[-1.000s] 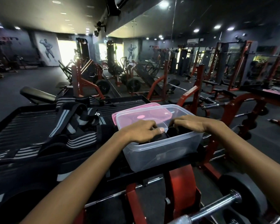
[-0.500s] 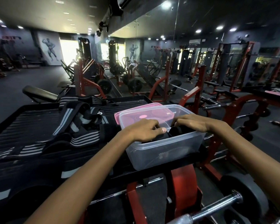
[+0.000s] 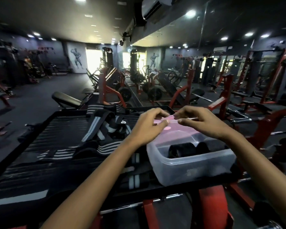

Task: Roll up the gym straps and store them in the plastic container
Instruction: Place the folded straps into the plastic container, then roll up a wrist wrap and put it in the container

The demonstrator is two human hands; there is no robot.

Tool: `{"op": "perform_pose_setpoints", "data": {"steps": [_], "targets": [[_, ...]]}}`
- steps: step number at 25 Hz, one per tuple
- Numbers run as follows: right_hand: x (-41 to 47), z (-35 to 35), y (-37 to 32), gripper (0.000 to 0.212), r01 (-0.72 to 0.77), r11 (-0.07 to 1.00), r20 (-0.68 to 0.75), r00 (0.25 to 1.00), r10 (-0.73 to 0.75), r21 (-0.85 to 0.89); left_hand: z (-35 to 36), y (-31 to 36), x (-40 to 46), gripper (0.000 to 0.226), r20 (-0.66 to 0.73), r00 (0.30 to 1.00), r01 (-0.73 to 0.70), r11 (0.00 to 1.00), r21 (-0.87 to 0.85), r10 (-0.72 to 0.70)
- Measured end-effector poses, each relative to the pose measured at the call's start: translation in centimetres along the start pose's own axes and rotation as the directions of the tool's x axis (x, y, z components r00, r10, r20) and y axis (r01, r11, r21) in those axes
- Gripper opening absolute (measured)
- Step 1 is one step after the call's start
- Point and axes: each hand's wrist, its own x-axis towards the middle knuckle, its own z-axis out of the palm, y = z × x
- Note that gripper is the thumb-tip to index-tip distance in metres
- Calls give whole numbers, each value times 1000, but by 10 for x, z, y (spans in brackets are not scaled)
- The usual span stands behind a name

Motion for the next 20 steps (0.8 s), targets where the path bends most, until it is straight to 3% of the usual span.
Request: {"op": "perform_pose_setpoints", "data": {"steps": [3,7,14,20], "targets": [[25,35,-66,17,91,996,-115,989,-88,21,-61,-32,-15,16,-114,992,65,998,18,-62],[76,112,-123,20,85,994,4,996,-85,-74,-135,-82,-48,16,-182,963,222,969,110,-200],[140,234,-97,29,-276,955,131,956,262,104,-204,-153,-94,18,-195,909,405,889,212,-368],[163,283,-86,27,-266,904,64,964,260,334,-205,-194,-87,24,-120,878,473,879,68,-463]]}}
